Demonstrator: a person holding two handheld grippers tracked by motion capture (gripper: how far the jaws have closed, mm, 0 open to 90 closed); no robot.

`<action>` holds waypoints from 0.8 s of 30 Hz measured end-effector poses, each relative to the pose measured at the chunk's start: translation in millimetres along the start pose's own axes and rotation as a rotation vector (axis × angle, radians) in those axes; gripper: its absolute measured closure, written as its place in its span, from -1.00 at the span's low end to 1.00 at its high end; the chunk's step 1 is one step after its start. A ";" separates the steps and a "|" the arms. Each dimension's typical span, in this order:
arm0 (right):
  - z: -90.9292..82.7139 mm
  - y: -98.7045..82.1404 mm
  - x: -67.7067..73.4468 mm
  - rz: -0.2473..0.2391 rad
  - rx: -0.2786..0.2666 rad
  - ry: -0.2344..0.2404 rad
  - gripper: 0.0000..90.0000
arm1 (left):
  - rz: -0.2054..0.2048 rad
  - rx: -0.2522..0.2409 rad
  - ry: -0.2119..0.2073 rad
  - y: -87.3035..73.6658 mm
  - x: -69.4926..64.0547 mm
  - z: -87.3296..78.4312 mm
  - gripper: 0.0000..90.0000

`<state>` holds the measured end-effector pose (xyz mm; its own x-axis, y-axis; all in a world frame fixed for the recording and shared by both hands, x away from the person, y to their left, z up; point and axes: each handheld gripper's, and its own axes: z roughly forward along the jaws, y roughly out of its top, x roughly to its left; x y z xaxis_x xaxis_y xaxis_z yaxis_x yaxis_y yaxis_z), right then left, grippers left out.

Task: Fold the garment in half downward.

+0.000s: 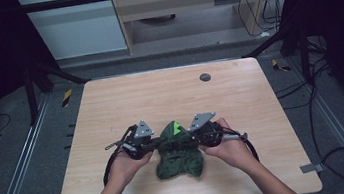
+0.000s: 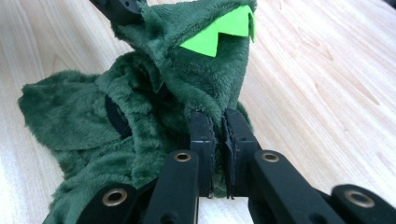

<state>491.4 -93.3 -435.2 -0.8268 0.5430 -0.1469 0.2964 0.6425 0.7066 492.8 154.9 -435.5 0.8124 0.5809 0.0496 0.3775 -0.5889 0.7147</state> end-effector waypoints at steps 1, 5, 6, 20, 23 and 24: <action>0.2 -0.6 0.3 -0.004 0.001 0.001 0.86 | -0.002 -0.001 -0.003 -1.1 -0.4 0.5 0.95; -0.1 -2.7 2.2 0.000 0.004 0.003 0.86 | -0.004 0.001 -0.007 -3.7 -1.4 1.3 0.95; -0.4 -3.4 3.1 -0.002 0.004 0.006 0.86 | -0.004 0.001 -0.007 -4.4 -2.4 1.7 0.95; -3.9 -1.7 9.4 -0.012 -0.005 0.001 0.86 | 0.005 -0.008 -0.004 -3.2 -7.1 -3.3 0.95; -5.1 -2.7 10.7 -0.012 -0.010 0.000 0.85 | 0.010 -0.011 -0.003 -3.7 -8.6 -5.4 0.95; -5.9 -3.4 11.2 -0.014 -0.009 -0.001 0.85 | 0.012 -0.013 0.001 -4.2 -9.3 -6.1 0.95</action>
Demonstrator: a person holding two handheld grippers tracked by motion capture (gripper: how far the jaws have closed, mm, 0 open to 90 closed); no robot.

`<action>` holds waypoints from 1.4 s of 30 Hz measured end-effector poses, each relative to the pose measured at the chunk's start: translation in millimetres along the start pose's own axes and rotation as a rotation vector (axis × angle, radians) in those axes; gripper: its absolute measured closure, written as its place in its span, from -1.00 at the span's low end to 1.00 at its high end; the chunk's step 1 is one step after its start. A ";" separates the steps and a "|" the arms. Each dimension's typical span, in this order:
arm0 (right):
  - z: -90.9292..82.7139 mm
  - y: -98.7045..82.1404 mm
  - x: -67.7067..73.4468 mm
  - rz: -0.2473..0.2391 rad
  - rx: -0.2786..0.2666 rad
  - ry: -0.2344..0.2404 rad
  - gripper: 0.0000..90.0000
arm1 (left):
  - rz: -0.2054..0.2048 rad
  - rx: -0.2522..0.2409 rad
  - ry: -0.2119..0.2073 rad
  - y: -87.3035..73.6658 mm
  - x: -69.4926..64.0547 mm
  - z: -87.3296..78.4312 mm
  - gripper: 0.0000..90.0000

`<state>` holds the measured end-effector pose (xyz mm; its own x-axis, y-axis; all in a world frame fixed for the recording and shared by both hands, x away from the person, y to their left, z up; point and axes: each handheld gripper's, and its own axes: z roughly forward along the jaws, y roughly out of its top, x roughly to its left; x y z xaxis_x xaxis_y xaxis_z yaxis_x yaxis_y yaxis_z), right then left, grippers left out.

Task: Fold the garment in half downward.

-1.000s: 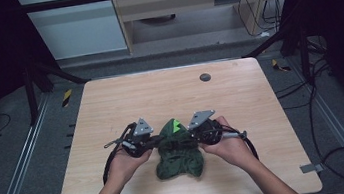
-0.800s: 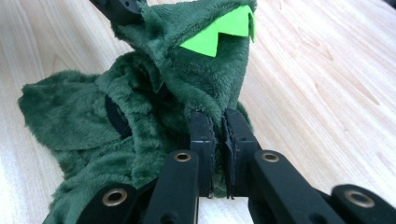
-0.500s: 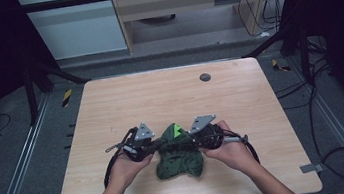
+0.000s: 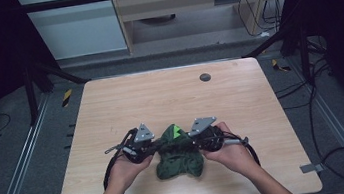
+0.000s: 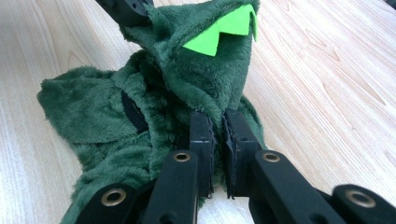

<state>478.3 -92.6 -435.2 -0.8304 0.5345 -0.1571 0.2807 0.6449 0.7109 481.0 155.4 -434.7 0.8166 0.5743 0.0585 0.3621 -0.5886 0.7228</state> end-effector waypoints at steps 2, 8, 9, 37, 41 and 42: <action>-1.0 -1.6 1.4 0.002 -0.004 0.000 0.85 | -0.001 -0.005 -0.005 -1.6 -1.5 -0.9 0.95; -3.7 -7.5 10.1 0.001 -0.012 0.001 0.84 | -0.004 -0.008 -0.022 -10.2 -8.4 0.1 0.95; -3.6 -8.9 11.7 0.000 -0.016 0.004 0.83 | -0.004 -0.008 -0.022 -10.2 -8.4 0.1 0.95; -10.8 -18.1 29.7 -0.008 -0.033 -0.008 0.82 | -0.007 -0.033 -0.014 -17.7 -19.3 -10.7 0.95; -12.9 -18.6 31.2 -0.006 -0.036 -0.014 0.81 | 0.006 -0.032 -0.006 -13.6 -22.6 -13.9 0.95; -13.0 -19.3 31.4 -0.003 -0.042 -0.019 0.81 | 0.010 -0.031 -0.003 -12.1 -23.6 -14.7 0.95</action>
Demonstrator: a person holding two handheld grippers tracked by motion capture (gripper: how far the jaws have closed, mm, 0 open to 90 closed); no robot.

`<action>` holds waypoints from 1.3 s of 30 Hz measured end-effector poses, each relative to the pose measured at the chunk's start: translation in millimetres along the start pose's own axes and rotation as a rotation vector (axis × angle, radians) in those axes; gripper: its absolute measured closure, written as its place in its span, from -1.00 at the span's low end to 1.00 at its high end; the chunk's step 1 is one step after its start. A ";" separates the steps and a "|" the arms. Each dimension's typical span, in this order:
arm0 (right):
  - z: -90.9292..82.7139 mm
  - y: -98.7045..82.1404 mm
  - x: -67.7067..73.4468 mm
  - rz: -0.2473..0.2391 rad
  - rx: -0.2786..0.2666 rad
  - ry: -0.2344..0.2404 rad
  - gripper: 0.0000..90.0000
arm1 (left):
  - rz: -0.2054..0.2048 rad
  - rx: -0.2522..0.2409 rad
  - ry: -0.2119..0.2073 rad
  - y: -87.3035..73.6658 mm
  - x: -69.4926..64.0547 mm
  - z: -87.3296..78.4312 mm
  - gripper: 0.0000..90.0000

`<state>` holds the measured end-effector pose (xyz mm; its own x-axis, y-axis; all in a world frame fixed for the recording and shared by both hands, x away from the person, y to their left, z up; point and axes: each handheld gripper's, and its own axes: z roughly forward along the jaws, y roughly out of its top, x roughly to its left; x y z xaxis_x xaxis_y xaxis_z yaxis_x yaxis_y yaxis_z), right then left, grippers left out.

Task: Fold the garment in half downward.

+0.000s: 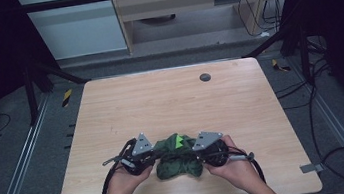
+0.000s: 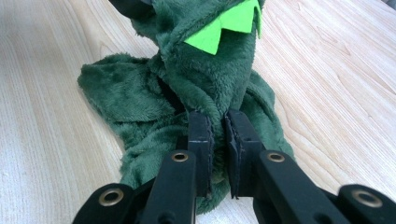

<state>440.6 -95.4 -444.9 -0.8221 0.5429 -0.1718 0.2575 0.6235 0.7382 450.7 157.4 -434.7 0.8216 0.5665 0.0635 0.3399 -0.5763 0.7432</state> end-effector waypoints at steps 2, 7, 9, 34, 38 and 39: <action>-0.2 -1.0 0.2 0.004 0.004 -0.005 0.81 | 0.004 0.002 0.001 1.8 -1.3 -0.9 0.95; 0.0 -3.2 2.7 -0.001 0.001 -0.015 0.80 | 0.018 0.002 0.013 3.3 -3.8 -2.7 0.95; 0.4 -3.8 3.1 -0.003 -0.002 -0.016 0.80 | 0.016 0.002 0.014 2.7 -4.0 -2.7 0.95; 1.4 -15.9 21.5 -0.056 0.014 -0.028 0.69 | 0.012 0.006 0.007 -28.6 -12.6 2.3 0.89; 0.5 -19.7 22.4 -0.051 0.017 -0.036 0.61 | 0.016 0.011 0.003 -33.5 -16.8 4.8 0.81; 0.5 -19.7 22.4 -0.051 0.017 -0.036 0.61 | 0.016 0.011 0.003 -33.5 -16.8 4.8 0.79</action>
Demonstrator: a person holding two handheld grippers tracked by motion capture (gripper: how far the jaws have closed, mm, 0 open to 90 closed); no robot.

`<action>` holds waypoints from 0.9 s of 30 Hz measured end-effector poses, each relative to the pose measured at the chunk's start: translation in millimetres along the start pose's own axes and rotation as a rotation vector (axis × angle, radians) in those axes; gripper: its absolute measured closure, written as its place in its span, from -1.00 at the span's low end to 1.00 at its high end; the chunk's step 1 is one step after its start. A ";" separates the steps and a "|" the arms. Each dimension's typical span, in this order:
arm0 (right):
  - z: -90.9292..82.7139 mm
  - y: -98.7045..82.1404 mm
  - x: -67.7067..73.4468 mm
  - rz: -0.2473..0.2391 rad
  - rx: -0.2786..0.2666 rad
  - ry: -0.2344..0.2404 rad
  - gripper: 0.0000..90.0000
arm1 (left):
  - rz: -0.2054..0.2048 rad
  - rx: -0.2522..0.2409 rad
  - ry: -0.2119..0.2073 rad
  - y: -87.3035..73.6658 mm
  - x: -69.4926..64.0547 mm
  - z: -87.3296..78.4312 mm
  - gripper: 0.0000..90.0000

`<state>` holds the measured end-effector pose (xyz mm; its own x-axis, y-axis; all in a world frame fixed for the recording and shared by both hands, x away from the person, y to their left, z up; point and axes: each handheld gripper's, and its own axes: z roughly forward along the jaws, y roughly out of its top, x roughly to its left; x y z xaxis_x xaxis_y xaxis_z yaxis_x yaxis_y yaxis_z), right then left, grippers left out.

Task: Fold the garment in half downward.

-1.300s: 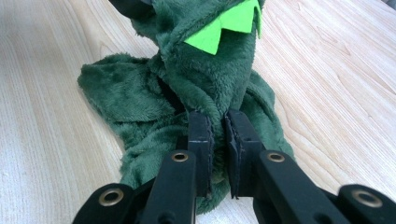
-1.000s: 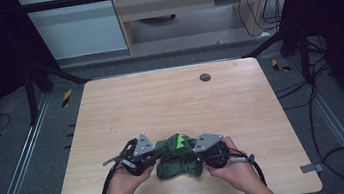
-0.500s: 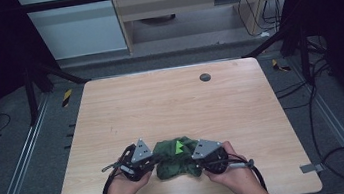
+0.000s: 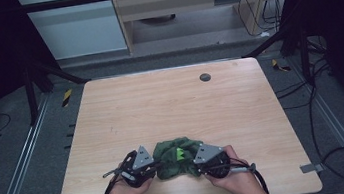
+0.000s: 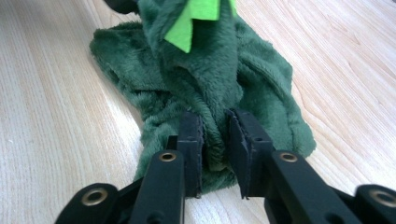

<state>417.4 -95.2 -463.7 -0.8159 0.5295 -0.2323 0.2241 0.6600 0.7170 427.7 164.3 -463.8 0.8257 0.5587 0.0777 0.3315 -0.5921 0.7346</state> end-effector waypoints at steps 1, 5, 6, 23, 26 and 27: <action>-0.8 -1.5 0.4 0.004 0.007 -0.003 0.56 | 0.000 0.000 0.004 -1.2 -1.3 0.4 0.77; -3.3 -3.5 1.9 0.012 0.006 -0.009 0.46 | 0.004 0.003 0.006 -5.0 -5.1 1.2 0.71; -3.7 -3.9 1.9 0.012 0.006 -0.009 0.44 | 0.001 0.003 0.007 -5.6 -5.7 1.0 0.69; -6.1 -14.6 5.7 0.040 0.019 -0.026 0.21 | -0.008 -0.024 0.036 -17.4 -8.8 2.1 0.57; -5.7 -14.6 5.7 0.046 0.018 -0.030 0.18 | -0.014 -0.032 0.049 -17.4 -7.6 2.1 0.57; -5.0 -14.0 5.7 0.049 0.017 -0.033 0.16 | -0.015 -0.032 0.047 -17.5 -6.8 2.5 0.57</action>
<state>407.0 -104.2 -471.7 -0.7859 0.5783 -0.2189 0.2725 0.6417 0.7169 417.4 169.4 -478.9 0.7980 0.5948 0.0974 0.3287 -0.5649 0.7569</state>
